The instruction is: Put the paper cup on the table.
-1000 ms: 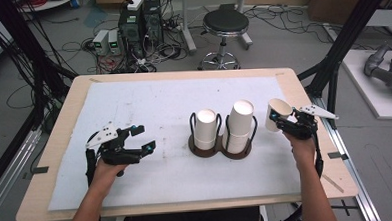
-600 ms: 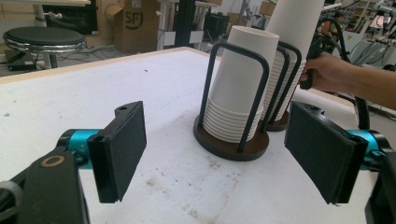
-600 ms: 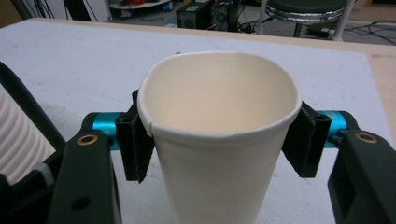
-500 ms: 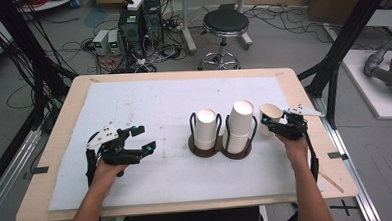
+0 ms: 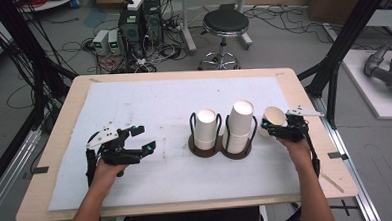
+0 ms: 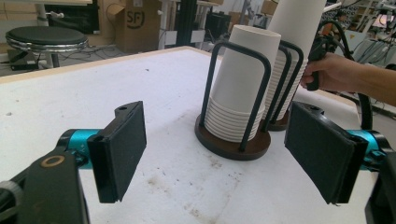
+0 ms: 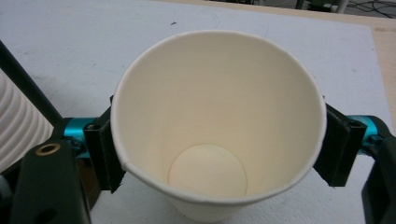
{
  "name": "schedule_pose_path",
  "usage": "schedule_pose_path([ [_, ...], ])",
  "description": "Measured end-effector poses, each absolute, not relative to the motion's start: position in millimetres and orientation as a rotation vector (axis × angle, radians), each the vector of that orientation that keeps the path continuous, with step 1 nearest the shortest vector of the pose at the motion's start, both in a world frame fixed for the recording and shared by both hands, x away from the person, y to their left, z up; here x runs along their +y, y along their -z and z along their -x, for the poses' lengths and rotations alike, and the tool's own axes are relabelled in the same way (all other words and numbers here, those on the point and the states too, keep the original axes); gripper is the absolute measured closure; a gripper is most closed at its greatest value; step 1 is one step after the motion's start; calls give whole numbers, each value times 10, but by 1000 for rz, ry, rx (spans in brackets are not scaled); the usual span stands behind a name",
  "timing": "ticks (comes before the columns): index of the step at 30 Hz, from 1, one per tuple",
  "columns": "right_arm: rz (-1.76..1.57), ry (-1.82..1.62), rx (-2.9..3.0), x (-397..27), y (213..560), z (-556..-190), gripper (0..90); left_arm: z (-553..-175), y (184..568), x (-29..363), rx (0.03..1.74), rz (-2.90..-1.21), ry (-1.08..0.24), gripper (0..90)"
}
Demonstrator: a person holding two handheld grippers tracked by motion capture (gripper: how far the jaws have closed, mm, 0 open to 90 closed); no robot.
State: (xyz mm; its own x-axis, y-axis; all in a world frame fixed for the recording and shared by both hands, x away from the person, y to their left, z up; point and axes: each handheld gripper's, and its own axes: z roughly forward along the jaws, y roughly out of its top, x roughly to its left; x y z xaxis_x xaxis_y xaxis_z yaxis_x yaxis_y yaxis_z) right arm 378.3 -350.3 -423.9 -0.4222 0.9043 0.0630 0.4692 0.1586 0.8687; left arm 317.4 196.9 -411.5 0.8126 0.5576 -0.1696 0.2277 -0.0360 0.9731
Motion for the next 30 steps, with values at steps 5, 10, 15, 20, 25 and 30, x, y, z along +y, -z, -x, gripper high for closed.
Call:
schedule_pose_path([
  [5, -1277, -1225, 1928, -3564, 4237, -3710, 201, -3171, 4111, 1970, 633, -1614, -296, 209],
  [10, -1273, -1271, 1917, -3671, 4199, -3635, 201, -3173, 4112, 1972, 634, -1612, -297, 208],
  [15, -1224, -1291, 1965, -3676, 4168, -3578, 201, -3177, 4108, 1974, 634, -1611, -299, 209],
  [20, -1183, -1294, 1990, -3658, 4137, -3527, 201, -3180, 4109, 1976, 634, -1611, -299, 209],
  [25, -1184, -1268, 2015, -3639, 4167, -3523, 201, -3177, 4107, 1974, 634, -1612, -299, 209],
  [30, -1184, -1218, 2046, -3615, 4209, -3518, 201, -3178, 4107, 1976, 635, -1612, -300, 209],
])
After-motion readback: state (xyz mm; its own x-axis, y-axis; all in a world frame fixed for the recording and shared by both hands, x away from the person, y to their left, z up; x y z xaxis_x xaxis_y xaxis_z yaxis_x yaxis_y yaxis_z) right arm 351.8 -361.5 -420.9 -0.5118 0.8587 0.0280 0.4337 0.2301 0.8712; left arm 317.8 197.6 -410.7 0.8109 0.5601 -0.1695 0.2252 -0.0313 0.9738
